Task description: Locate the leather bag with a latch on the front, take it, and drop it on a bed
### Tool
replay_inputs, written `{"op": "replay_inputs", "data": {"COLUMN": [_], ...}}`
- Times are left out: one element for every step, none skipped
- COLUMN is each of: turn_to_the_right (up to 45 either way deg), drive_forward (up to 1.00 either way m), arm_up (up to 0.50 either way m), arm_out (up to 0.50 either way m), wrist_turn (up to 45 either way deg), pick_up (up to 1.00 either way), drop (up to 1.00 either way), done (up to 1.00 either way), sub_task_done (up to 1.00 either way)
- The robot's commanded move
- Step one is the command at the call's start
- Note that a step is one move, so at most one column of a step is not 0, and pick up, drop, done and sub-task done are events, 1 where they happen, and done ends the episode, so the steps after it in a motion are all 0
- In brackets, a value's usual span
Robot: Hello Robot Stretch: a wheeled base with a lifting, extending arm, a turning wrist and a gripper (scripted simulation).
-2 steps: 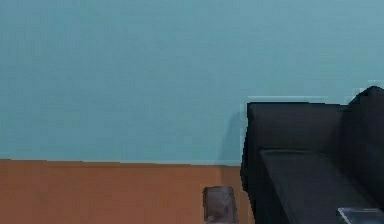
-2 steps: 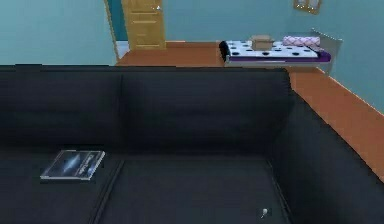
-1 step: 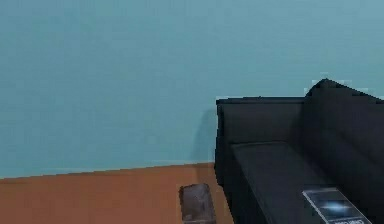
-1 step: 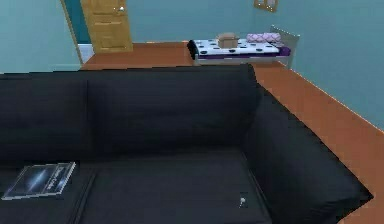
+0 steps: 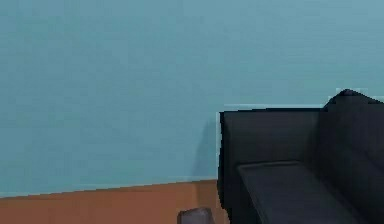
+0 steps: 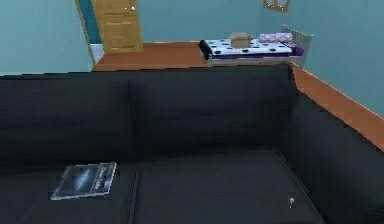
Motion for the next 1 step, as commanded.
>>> {"op": "replay_inputs", "data": {"turn_to_the_right": [-45.0], "drive_forward": [0.00], "arm_up": [0.00], "arm_out": [0.00], "wrist_turn": [0.0], "pick_up": [0.00], "drop": [0.00], "done": [0.00], "sub_task_done": [0.00]}}
